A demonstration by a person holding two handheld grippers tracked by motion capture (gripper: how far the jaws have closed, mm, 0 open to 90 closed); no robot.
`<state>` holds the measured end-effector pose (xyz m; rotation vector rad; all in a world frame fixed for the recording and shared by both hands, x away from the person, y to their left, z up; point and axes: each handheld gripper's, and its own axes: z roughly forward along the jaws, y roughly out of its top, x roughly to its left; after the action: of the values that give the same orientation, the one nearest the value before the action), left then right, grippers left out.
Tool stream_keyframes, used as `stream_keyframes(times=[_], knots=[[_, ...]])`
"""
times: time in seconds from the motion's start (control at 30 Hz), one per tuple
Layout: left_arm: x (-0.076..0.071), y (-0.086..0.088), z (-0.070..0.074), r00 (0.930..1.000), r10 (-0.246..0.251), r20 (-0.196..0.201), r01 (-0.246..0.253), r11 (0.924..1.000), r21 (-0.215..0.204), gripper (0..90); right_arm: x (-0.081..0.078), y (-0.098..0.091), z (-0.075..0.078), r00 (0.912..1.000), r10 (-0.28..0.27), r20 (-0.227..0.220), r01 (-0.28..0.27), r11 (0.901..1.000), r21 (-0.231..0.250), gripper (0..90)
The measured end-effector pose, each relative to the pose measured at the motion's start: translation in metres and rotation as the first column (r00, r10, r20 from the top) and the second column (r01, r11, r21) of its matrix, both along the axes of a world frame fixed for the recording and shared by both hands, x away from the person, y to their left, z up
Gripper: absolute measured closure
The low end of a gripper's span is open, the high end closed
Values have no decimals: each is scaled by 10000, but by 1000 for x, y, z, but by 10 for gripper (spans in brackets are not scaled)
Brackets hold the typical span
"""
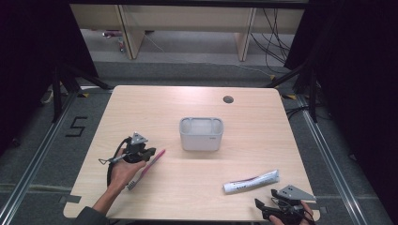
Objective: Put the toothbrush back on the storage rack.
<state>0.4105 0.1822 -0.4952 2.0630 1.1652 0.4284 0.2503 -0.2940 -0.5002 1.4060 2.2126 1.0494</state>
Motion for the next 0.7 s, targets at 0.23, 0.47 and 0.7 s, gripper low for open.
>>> stream_keyframes(times=[0.23,0.47,0.7], knots=[[9,-9,-2,9999,75,-143,-72,9998,176,897,0,-1,0,10000,45,26,-45,10000,-16,265],[14,-11,-8,9990,34,-446,-18,9994,355,897,0,-1,0,10000,51,-2,-51,10000,2,265],[16,-14,-10,9988,-2,-499,17,9995,300,897,0,0,0,10000,2,69,-2,10000,-89,267]])
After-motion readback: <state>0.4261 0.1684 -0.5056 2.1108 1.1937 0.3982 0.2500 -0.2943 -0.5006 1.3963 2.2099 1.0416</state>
